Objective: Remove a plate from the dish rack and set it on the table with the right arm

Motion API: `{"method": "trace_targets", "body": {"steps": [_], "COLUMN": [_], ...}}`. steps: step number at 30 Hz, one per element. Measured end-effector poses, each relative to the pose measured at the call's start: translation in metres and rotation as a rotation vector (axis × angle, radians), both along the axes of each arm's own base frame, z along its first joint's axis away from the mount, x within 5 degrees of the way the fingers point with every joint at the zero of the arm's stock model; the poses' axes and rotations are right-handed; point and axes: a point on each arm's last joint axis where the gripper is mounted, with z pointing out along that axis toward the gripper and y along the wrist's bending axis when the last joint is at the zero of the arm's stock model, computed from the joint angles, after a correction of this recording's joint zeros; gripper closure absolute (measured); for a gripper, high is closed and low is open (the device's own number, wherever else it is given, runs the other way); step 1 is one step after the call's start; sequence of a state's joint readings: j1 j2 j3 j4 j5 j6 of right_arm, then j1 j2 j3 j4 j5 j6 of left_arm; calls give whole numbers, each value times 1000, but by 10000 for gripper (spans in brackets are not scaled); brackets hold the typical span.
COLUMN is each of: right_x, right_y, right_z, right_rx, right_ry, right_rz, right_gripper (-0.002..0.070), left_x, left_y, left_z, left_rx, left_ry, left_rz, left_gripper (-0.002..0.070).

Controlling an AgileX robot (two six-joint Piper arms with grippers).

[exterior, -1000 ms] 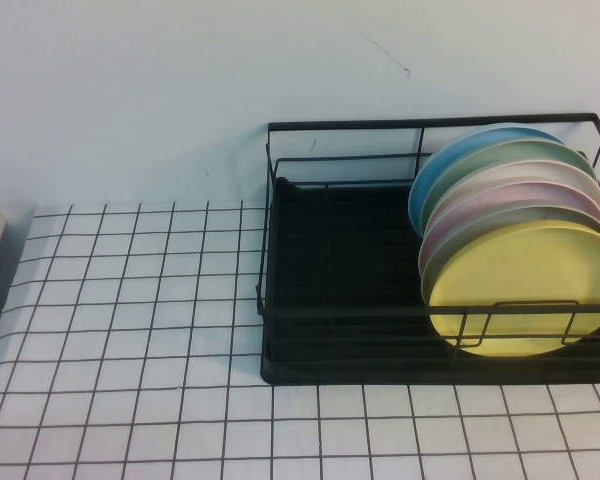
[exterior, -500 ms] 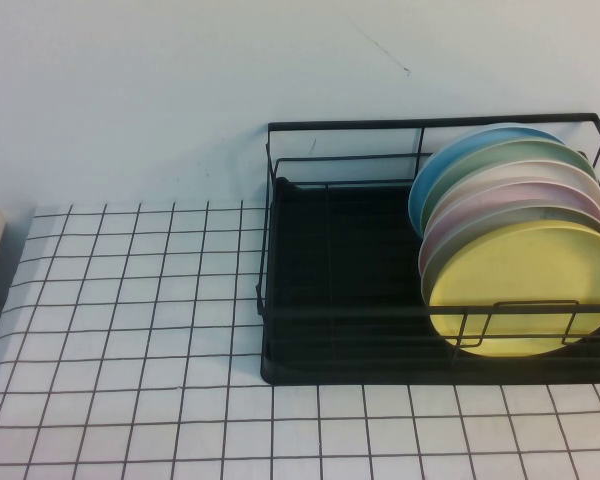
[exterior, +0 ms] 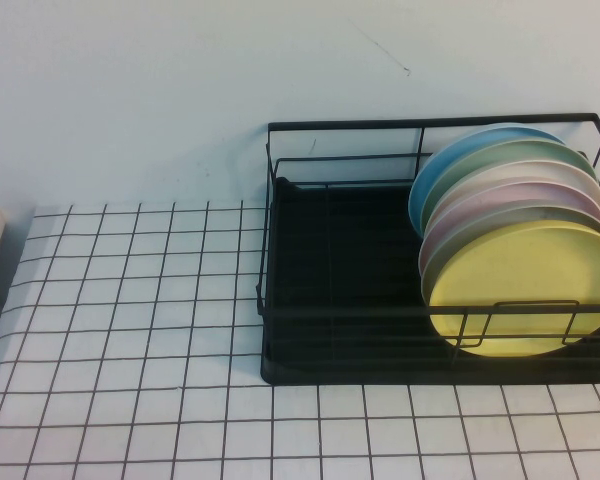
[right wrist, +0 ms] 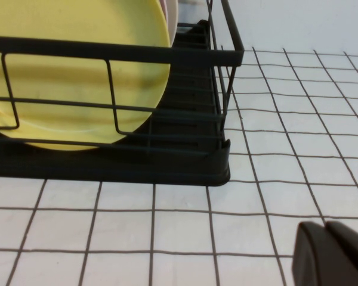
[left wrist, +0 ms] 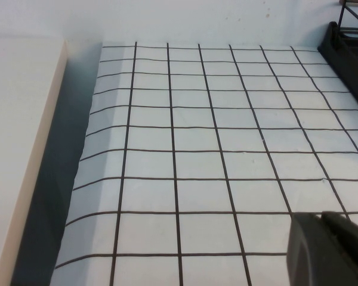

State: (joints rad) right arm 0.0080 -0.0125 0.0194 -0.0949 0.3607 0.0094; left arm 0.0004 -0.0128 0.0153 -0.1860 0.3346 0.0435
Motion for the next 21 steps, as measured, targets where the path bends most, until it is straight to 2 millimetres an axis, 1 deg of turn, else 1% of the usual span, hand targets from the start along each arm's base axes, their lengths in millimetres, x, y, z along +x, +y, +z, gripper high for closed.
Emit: {"method": "trace_targets", "body": {"steps": [10, 13, 16, 21], "right_x": [0, 2, 4, 5], "right_y": [0, 0, 1, 4], "right_z": [0, 2, 11, 40], "right_rx": [-3, -7, -29, -141], "right_ry": [-7, -44, -157, -478], "right_rz": [1, 4, 14, 61], "right_gripper": [680, 680, 680, 680], "left_x": [0, 0, 0, 0], "left_y": [0, 0, 0, 0], "left_z": [0, 0, 0, 0], "left_rx": [0, 0, 0, 0], "left_ry": [0, 0, 0, 0], "left_rz": [0, 0, 0, 0], "left_gripper": [678, 678, 678, 678]}}
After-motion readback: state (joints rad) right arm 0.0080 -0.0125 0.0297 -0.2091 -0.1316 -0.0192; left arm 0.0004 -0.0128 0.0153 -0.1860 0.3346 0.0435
